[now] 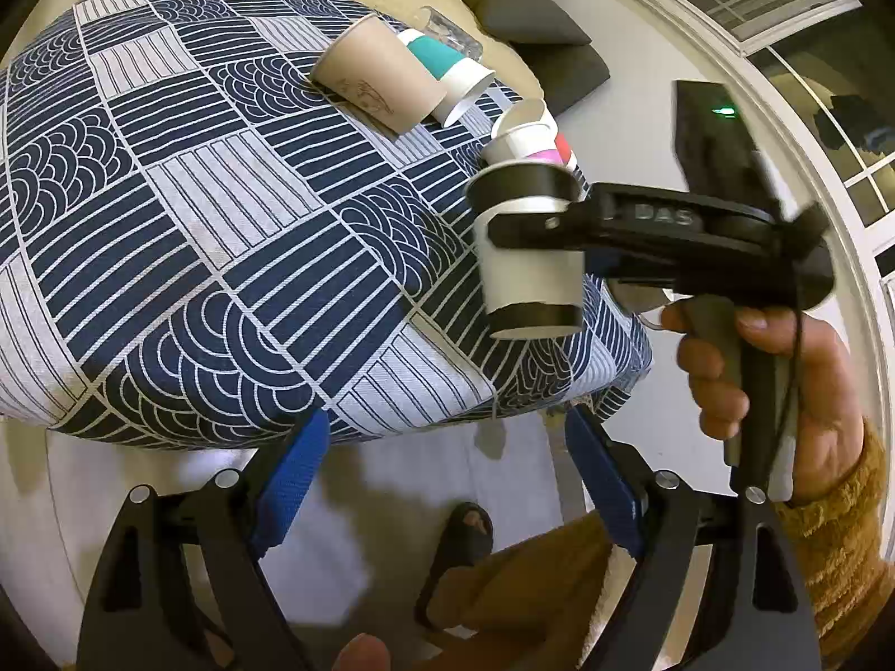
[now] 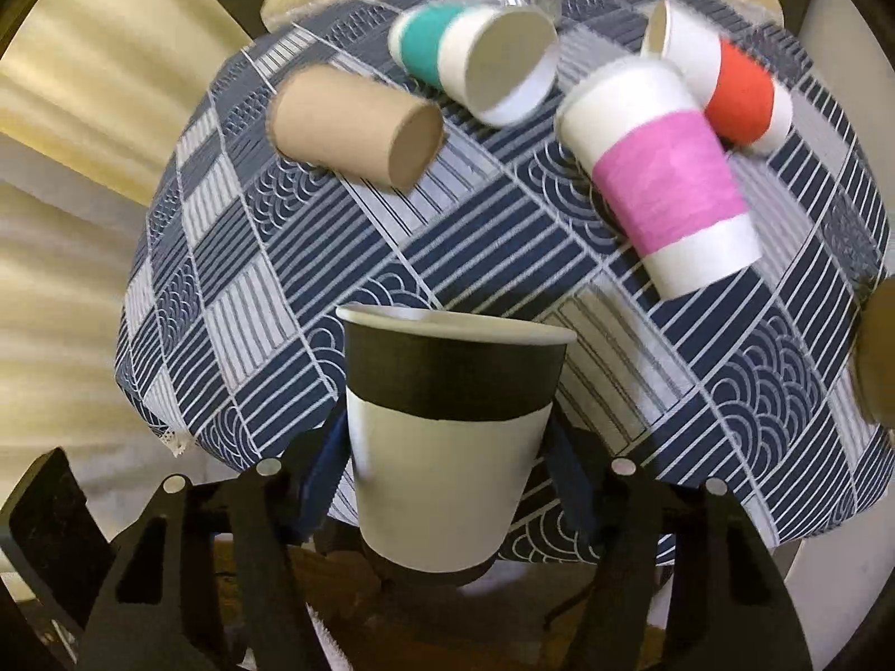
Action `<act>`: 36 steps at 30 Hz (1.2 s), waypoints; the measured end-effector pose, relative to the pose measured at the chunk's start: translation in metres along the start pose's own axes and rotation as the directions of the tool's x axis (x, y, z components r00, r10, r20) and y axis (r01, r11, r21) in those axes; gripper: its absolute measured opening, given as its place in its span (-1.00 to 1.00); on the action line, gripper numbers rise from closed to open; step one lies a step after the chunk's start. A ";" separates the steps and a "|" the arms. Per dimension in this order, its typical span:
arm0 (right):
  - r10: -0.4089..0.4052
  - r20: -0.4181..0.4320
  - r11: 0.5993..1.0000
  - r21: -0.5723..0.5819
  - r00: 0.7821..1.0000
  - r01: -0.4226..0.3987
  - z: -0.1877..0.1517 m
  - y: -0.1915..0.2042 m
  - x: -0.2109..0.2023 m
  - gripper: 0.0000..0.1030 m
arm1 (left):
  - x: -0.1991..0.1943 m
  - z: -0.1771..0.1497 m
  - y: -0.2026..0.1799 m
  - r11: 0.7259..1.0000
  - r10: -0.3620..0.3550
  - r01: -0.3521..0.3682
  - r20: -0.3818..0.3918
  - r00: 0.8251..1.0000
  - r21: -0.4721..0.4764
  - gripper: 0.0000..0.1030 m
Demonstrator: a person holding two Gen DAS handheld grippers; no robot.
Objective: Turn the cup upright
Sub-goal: 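Lower the upright cup onto the tablecloth and open the right gripper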
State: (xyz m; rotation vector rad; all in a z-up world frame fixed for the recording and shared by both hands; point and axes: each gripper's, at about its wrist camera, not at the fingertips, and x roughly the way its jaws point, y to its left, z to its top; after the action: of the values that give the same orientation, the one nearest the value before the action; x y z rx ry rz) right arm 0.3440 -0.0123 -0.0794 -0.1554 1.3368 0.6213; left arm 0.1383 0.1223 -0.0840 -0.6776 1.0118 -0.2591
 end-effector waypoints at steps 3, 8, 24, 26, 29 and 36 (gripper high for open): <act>-0.001 0.125 0.997 -0.082 0.992 0.011 -0.008 0.010 -0.016 0.26 | -0.001 -0.001 -0.001 1.000 0.010 -0.010 0.010 1.000 0.016 0.63; 0.013 0.371 0.988 -0.147 0.928 0.045 -0.033 0.011 -0.033 0.26 | -0.006 -0.003 -0.004 0.999 0.007 -0.008 0.030 1.000 0.048 0.63; -0.144 0.856 0.925 -0.062 0.497 0.375 -0.118 0.020 0.008 0.26 | -0.026 0.004 0.014 1.000 -0.007 0.007 0.123 0.992 0.002 0.63; -0.149 0.874 0.904 -0.069 0.462 0.421 -0.124 0.027 0.015 0.26 | -0.026 0.005 0.015 1.000 -0.006 0.007 0.130 0.992 -0.001 0.63; -0.137 0.887 0.892 -0.083 0.441 0.444 -0.131 0.033 0.022 0.26 | -0.029 0.007 0.017 1.000 -0.010 0.012 0.149 0.989 -0.009 0.63; -0.165 0.885 0.886 -0.061 0.435 0.459 -0.131 0.031 0.031 0.26 | -0.029 0.011 0.025 0.999 -0.001 0.009 0.176 0.984 -0.045 0.63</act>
State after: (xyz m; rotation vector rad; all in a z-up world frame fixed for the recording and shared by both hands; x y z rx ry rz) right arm 0.2192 -0.0348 -0.1333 -0.2858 0.1735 0.4528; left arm 0.1300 0.1610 -0.0756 -0.7312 0.8489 -0.1774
